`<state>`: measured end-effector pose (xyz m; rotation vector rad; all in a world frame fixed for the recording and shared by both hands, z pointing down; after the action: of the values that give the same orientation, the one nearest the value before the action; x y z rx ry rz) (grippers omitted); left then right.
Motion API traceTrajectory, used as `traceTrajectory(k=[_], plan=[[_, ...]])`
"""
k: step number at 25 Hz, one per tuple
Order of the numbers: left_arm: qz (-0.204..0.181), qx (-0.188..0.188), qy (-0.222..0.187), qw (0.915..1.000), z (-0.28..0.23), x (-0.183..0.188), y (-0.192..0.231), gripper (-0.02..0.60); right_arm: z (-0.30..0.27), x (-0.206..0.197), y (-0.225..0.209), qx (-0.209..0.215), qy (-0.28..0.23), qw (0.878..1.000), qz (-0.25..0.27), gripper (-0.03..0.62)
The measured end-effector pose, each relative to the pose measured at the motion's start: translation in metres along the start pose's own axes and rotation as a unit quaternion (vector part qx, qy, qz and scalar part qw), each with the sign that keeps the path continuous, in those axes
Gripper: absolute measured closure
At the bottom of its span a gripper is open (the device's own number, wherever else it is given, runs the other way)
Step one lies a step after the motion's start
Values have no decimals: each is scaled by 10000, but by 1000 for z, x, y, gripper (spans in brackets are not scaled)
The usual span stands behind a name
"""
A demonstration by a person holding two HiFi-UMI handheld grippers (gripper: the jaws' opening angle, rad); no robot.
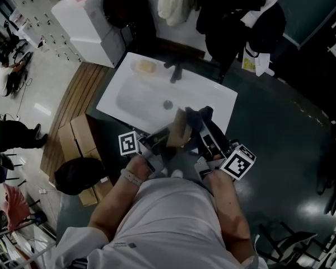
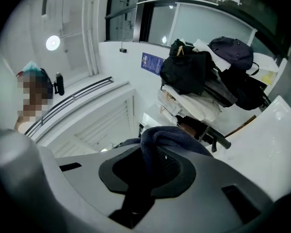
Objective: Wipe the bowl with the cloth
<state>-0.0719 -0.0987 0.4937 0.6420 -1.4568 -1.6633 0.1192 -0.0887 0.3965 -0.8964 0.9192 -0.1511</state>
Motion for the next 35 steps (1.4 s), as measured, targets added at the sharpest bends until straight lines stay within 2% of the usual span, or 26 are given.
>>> traceTrajectory(k=[4,7,14,18,23,27,35], plan=[[62,-146,-72,9998,-1,2,-4,560,4,-8,-12,-333,129,9993,-57,526],[111,-183,-192,9996,-3,3,-4,560,6,-17,-15,-410,334,9985,-118,525],[105,94,-629,9979,2,13,0,560,5,-34,-14,-214,738,9966,-311,525],[-28,300,-724,9969,5,17,2,560,-1,-36,-5,-40,817,9959,-384,526],[-401,621,-614,9954,3,18,2,558,-6,-22,7,161,609,9975,-332,525],[-622,721,-439,9945,0,14,0,558,1,-9,8,258,300,9987,-327,525],[-1019,782,-283,9913,-8,9,-15,560,26,19,1,-24,-142,9999,52,525]])
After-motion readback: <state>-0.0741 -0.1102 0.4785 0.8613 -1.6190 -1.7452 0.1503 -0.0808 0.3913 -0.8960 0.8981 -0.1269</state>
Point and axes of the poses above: the fingertips, and each gripper's own axes: z backward along the fingers, y to its left, x out of its top, the point moved 9 cm from there along z, backward along the fingers, and after that the axes turned 11 degrees about x, right-handed, at the moved point
